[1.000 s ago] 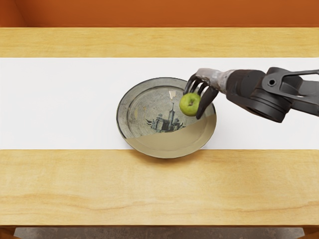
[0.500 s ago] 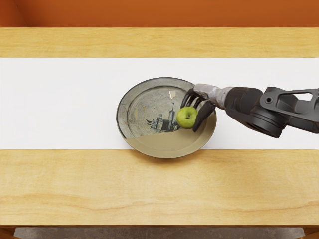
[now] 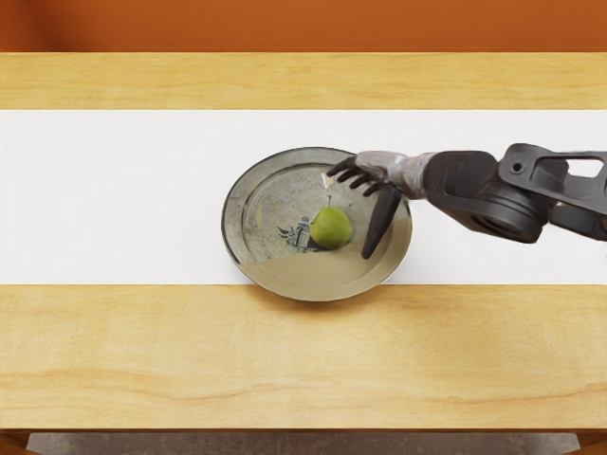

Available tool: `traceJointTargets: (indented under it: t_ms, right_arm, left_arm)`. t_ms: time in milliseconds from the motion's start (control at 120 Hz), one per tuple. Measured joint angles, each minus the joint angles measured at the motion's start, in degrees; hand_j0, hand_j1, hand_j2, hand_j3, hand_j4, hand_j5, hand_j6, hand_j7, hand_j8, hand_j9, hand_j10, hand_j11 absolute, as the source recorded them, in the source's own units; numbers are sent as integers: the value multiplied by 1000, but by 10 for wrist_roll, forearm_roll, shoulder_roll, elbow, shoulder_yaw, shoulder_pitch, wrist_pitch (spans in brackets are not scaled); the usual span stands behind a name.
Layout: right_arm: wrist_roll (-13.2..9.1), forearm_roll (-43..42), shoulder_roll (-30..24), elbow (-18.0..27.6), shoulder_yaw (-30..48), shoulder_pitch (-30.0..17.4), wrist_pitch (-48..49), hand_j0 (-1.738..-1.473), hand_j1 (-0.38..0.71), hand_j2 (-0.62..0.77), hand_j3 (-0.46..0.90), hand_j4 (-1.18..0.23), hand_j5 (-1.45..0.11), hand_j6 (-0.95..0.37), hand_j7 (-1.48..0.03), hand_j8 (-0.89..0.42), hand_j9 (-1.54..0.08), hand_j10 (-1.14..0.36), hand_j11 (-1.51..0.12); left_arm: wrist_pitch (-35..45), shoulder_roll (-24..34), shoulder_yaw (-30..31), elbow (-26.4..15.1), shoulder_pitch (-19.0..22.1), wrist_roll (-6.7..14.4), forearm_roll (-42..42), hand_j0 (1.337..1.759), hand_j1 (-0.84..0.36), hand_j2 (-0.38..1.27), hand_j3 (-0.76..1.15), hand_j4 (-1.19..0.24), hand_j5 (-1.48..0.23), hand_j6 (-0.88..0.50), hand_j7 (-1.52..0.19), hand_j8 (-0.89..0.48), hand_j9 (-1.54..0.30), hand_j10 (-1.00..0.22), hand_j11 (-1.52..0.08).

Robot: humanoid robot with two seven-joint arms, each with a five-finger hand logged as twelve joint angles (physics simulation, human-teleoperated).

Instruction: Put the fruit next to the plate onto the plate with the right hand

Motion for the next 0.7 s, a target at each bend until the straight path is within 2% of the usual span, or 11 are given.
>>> traceJointTargets:
  t_ms: [200,325,492,700]
  right_arm:
    - [-1,23,-103,8,93,-6,226,-1658,-267,34,0,-73,-122,-62,-117,-61,-122,-89,-123]
    - [1,53,-173,-9,140,-8,355,-1658,-289,16,0,-54,-84,-48,-81,-48,-84,-62,-84]
    - [2,90,-249,-22,172,-9,405,-1658,-303,4,0,-42,-59,-40,-57,-40,-58,-45,-59]
    - [3,111,-273,-36,190,-10,417,-1658,-311,-2,0,-36,-46,-36,-45,-36,-46,-37,-46]
  left_arm:
    - [0,0,0,0,0,0,0,1658,349,0,0,0,0,0,0,0,0,0,0]
    - [0,0,0,0,0,0,0,1658,349,0,0,0,0,0,0,0,0,0,0]
    - [0,0,0,0,0,0,0,1658,349,0,0,0,0,0,0,0,0,0,0]
    - [0,0,0,0,-3,0,0,1658,349,0,0,0,0,0,0,0,0,0,0]
